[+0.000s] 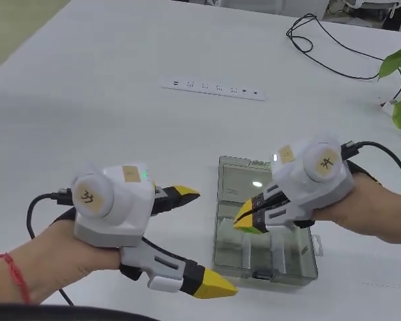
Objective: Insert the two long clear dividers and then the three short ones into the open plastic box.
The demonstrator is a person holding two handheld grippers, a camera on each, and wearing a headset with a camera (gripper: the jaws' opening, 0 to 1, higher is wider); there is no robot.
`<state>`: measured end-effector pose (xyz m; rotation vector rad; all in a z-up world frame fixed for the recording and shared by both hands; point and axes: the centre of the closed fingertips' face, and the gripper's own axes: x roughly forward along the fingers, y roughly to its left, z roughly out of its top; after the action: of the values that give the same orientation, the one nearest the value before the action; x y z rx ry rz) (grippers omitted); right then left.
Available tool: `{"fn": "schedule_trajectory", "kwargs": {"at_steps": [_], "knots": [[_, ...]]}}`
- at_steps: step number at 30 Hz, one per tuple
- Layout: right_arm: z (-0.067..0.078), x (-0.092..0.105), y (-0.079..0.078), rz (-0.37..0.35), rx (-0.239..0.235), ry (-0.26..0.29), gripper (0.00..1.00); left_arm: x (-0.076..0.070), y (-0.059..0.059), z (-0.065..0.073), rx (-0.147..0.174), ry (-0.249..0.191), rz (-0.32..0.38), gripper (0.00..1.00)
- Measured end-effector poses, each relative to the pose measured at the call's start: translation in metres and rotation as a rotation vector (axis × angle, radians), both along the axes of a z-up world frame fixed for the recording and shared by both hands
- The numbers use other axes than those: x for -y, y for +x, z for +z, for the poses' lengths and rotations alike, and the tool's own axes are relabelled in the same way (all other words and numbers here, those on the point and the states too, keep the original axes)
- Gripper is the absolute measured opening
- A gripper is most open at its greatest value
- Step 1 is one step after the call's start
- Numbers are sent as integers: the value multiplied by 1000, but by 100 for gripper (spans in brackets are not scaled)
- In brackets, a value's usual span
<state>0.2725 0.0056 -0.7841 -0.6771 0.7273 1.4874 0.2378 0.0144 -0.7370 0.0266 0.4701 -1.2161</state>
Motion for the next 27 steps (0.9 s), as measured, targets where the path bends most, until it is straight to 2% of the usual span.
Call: {"fn": "schedule_trajectory", "kwargs": {"at_steps": [19,27], "knots": [[-21,-3,-1,-2,-30,-62,3,-1,-1,-2,-6,2,-3,100],[-26,-4,-2,21,-12,-99,3,-1,-1,-1,-8,0,-5,100]]}}
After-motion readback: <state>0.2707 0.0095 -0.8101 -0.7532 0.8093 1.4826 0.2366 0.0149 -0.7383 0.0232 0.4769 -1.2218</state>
